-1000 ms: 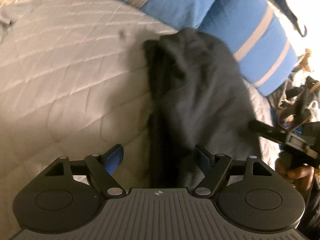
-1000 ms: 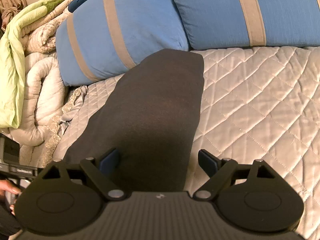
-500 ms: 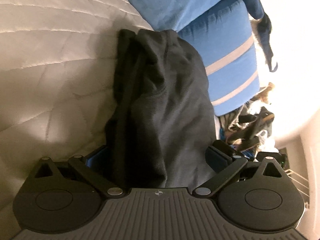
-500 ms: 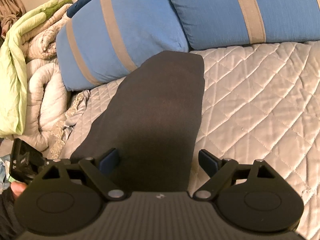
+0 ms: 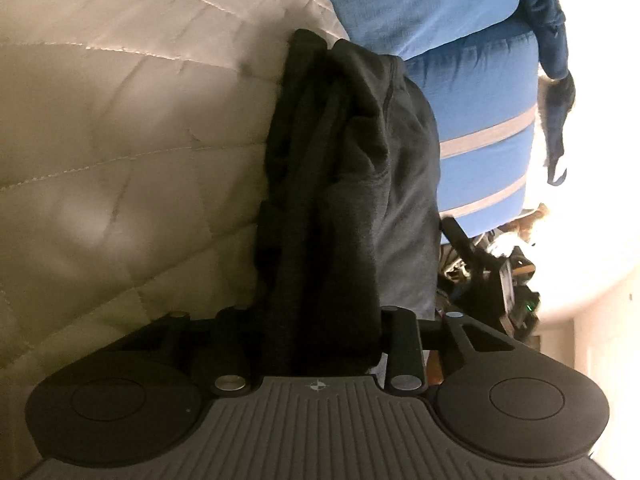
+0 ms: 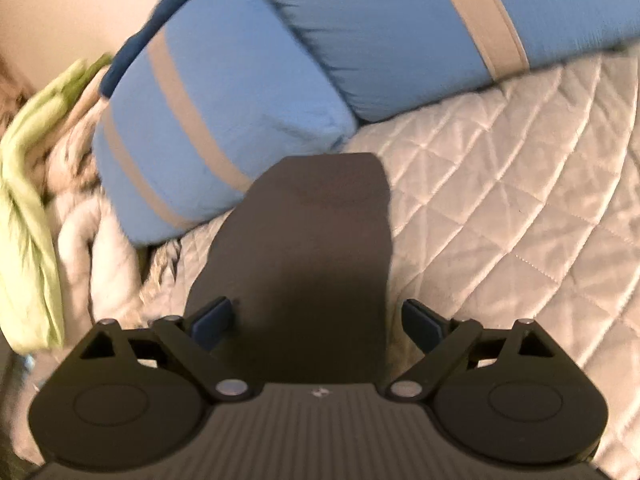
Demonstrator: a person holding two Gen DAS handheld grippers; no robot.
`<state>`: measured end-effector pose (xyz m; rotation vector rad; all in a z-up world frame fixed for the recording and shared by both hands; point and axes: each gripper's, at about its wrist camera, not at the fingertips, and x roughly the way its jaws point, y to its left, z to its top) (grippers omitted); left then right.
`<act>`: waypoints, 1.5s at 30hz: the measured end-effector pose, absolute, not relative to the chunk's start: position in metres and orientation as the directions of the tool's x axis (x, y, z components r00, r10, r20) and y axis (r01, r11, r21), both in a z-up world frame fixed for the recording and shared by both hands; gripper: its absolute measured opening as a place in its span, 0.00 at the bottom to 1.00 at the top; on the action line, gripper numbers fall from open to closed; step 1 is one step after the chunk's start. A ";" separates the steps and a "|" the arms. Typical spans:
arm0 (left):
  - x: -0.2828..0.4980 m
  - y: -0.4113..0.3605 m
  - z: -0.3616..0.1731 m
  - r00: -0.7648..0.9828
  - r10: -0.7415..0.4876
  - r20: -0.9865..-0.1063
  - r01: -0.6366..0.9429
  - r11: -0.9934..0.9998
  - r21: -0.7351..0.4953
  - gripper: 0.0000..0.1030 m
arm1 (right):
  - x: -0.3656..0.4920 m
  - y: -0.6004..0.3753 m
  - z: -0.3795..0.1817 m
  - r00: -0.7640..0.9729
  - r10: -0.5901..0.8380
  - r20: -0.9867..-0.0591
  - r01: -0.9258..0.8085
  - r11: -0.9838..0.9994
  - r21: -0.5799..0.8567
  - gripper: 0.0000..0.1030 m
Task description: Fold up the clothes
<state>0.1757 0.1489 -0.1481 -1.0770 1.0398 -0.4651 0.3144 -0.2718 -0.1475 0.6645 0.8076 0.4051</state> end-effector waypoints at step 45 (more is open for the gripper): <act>0.140 0.168 -0.025 0.608 -0.590 -0.531 -0.010 0.663 -0.748 0.17 | 0.347 -0.230 -0.050 0.617 0.708 -0.343 -0.262 0.596 0.759 0.38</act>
